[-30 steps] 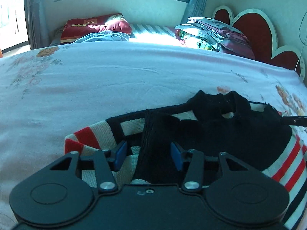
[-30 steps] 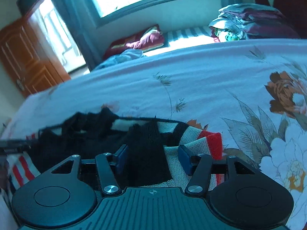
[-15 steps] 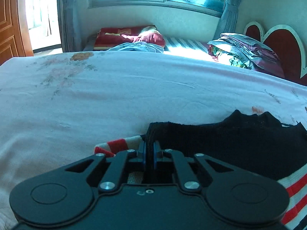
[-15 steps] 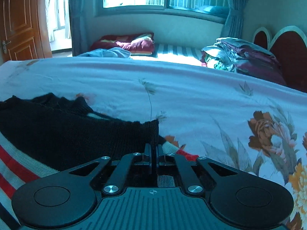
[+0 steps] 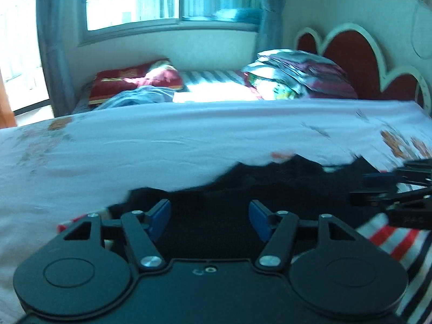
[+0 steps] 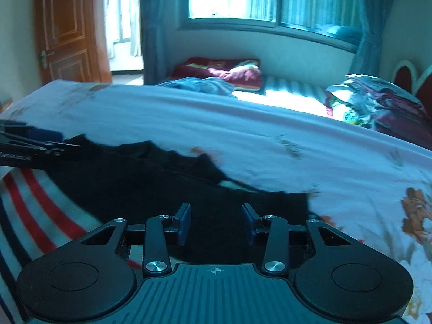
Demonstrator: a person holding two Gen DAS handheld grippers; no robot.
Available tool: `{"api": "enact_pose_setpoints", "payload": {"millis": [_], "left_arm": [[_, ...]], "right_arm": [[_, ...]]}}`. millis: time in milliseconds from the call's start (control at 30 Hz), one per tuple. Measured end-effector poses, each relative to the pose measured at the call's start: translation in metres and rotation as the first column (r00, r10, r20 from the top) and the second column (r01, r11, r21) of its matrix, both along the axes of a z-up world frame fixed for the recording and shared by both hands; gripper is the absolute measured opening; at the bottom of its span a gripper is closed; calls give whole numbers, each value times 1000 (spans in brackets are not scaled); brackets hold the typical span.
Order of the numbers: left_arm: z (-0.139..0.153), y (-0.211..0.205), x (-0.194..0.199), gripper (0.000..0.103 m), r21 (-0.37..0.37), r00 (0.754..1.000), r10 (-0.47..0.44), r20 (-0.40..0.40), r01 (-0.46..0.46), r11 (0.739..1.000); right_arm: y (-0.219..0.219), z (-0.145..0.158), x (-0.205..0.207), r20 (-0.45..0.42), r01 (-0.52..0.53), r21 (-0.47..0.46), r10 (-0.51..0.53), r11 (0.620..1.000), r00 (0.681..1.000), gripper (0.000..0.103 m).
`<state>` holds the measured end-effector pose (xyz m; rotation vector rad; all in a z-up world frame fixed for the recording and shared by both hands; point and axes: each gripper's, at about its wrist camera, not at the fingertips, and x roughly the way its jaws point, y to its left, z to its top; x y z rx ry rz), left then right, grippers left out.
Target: Fold small clothes
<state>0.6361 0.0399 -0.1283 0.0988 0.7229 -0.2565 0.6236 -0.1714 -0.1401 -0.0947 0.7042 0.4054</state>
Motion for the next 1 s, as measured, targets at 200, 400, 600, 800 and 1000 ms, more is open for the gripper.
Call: {"api": "enact_pose_setpoints", "payload": {"millis": [200, 400, 600, 800, 1000], "left_arm": [[-27, 4, -6, 66, 13, 999, -18, -51, 19, 1000], [-27, 49, -11, 66, 97, 999, 43, -20, -41, 994], [-2, 24, -26, 75, 43, 997, 68, 23, -69, 997], [-12, -33, -58, 75, 26, 998, -63, -13, 64, 998], [-26, -3, -73, 78, 37, 999, -6, -38, 7, 999]], "right_arm": [[13, -18, 0, -28, -36, -32, 35, 999, 999, 42], [-80, -23, 3, -72, 182, -63, -187, 981, 980, 42], [-59, 8, -23, 11, 167, -43, -167, 985, 986, 42], [10, 3, -57, -18, -37, -47, 36, 998, 999, 42], [-17, -11, -65, -54, 37, -103, -42, 994, 998, 42]]}}
